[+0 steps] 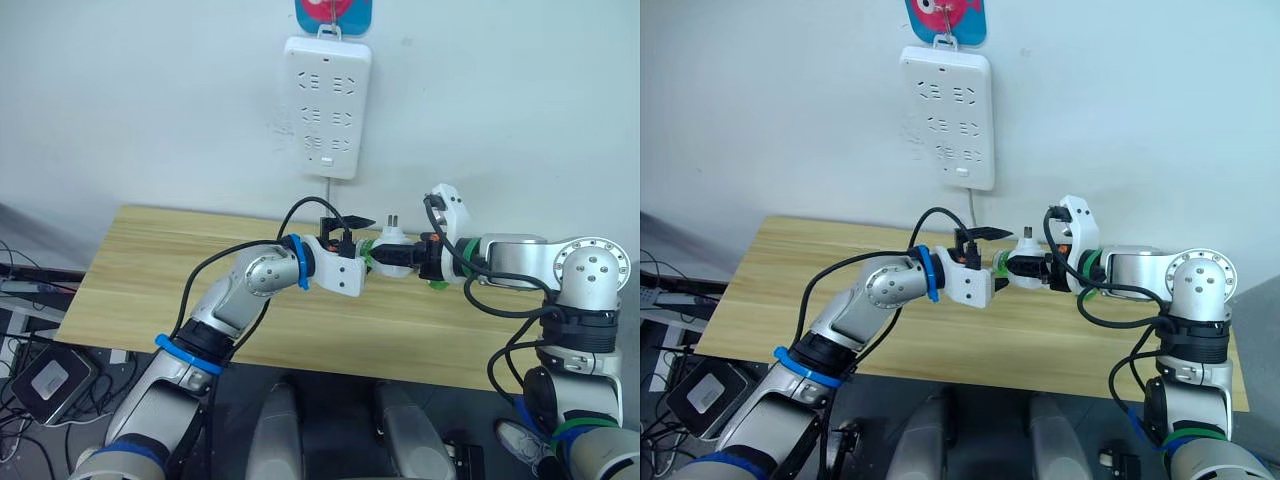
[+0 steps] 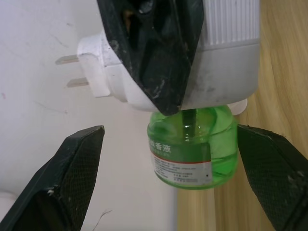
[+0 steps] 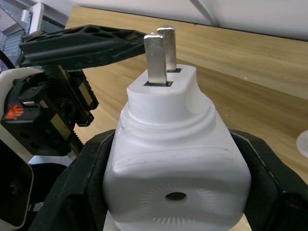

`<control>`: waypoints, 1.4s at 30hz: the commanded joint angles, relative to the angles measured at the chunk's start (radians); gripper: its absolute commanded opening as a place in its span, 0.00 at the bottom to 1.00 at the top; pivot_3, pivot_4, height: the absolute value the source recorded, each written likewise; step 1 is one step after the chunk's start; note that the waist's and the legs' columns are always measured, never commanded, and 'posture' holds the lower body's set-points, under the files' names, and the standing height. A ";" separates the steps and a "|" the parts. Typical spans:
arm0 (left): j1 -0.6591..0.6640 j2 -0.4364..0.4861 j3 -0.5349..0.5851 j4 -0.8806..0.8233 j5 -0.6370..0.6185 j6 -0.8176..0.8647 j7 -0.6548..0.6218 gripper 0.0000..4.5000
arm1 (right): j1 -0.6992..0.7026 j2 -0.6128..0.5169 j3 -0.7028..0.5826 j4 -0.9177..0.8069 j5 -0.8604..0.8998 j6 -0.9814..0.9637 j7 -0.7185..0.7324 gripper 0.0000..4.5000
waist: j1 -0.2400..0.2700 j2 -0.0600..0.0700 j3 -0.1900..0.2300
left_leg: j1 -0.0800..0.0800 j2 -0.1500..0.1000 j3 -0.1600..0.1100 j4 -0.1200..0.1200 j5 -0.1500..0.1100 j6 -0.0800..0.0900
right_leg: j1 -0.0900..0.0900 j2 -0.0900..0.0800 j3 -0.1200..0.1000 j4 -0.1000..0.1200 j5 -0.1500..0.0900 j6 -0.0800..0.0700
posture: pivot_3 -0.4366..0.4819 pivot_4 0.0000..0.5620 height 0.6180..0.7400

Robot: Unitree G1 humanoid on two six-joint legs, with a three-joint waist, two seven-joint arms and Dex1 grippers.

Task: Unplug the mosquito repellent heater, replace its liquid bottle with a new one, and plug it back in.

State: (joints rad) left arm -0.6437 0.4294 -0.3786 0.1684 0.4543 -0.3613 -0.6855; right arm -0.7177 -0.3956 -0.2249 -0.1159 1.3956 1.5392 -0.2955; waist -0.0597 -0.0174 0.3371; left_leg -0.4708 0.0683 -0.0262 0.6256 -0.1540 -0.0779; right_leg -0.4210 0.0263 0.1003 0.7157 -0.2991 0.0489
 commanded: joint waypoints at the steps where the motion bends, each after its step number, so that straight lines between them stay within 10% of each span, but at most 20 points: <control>1: -0.009 -0.014 -0.011 -0.037 -0.002 0.014 0.004 0.92 | -0.002 -0.005 -0.013 -0.036 0.080 -0.022 -0.035 0.68 | 0.000 0.000 0.000 | 0.000 0.000 0.000 0.000 0.000 0.000 | 0.000 0.000 0.000 0.000 0.000 0.000 | 0.40 0.52 1.00; 8: 0.002 -0.006 -0.020 -0.045 0.001 0.041 -0.010 0.51 | 0.013 -0.043 0.034 -0.033 0.215 -0.085 -0.116 0.68 | -0.004 0.000 0.000 | 0.000 0.000 0.000 0.000 0.000 0.000 | 0.000 0.000 0.000 0.000 0.000 0.000 | 0.40 0.50 1.00; 16: 0.001 -0.001 -0.021 -0.041 -0.001 0.035 -0.011 0.51 | 0.032 -0.118 0.128 -0.045 0.359 -0.211 -0.180 0.68 | -0.007 0.000 0.000 | 0.000 -0.001 0.000 0.000 0.000 0.001 | 0.000 -0.002 0.000 0.000 0.000 0.000 | 0.40 0.49 1.00; 20: -0.005 -0.002 -0.018 -0.037 -0.008 0.033 -0.008 0.51 | 0.048 -0.151 0.162 -0.068 0.412 -0.267 -0.181 0.96 | -0.008 0.000 0.000 | 0.000 -0.002 0.000 0.000 0.001 0.001 | 0.000 -0.002 0.000 0.000 0.000 0.000 | 0.40 0.49 1.00; 23: -0.004 -0.002 -0.014 -0.034 -0.016 0.032 -0.006 0.51 | 0.073 -0.202 0.155 -0.105 0.395 -0.292 -0.158 1.00 | -0.007 0.000 0.000 | 0.000 -0.002 0.000 0.000 0.001 0.001 | 0.000 -0.003 -0.001 0.000 0.000 0.000 | 0.39 0.49 1.00; 29: 0.089 -0.058 0.098 -0.045 -0.231 0.133 -0.009 0.51 | 0.295 -0.209 0.008 -0.420 0.190 -0.504 -0.089 1.00 | -0.006 -0.001 -0.001 | -0.001 -0.003 -0.001 -0.001 0.001 0.001 | 0.000 -0.004 -0.002 0.000 -0.001 0.001 | 0.37 0.49 1.00; 42: 0.129 -0.308 0.274 -0.117 -0.639 0.490 0.032 0.51 | 0.456 0.001 0.293 -0.521 -0.487 -0.837 0.199 1.00 | -0.050 -0.002 -0.004 | 0.001 -0.004 -0.001 0.002 0.006 0.005 | 0.002 -0.003 -0.001 0.001 0.000 0.008 | 0.28 0.47 1.00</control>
State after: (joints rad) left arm -0.5110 0.1302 -0.1086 0.1129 -0.1507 0.1180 -0.6550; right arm -0.2499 -0.4088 0.0536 -0.6256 0.9612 0.7403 -0.1184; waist -0.1094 -0.0195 0.3332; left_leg -0.4694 0.0645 -0.0272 0.6278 -0.1472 -0.0730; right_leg -0.4187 0.0228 0.0999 0.7165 -0.2987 0.0578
